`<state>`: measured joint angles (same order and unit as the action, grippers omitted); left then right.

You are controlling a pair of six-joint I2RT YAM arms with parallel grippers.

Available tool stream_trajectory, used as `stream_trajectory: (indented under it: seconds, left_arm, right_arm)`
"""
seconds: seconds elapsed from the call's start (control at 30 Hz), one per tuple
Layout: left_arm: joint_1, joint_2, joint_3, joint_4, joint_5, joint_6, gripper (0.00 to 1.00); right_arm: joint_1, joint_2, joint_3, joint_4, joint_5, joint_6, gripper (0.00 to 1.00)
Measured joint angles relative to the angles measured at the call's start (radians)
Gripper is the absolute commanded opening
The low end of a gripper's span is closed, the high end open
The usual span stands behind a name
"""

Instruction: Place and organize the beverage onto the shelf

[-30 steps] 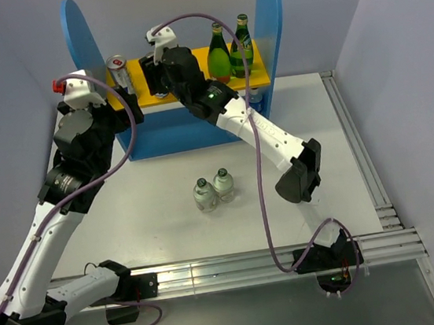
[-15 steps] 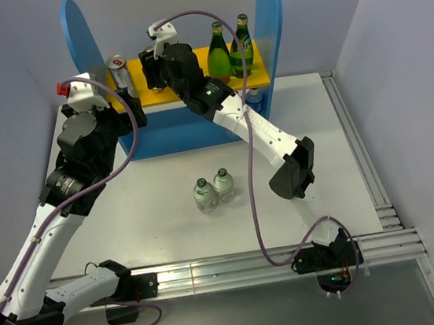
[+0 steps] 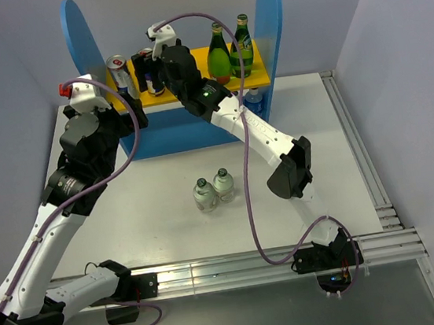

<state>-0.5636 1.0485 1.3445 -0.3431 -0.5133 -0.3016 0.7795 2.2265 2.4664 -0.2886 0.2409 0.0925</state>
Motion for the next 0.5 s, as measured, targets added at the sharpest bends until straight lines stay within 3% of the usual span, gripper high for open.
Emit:
stream_trajectory:
  seconds: [0.33, 0.5]
  left_arm:
    - [0.0, -0.001, -0.002, 0.0, -0.001, 0.0, 1.0]
    - [-0.001, -0.002, -0.005, 0.0, -0.005, 0.0, 0.99]
  right_arm:
    - [0.008, -0.004, -0.032, 0.065, 0.008, 0.003, 1.0]
    - [0.015, -0.055, -0.167, 0.085, 0.019, 0.005, 1.0]
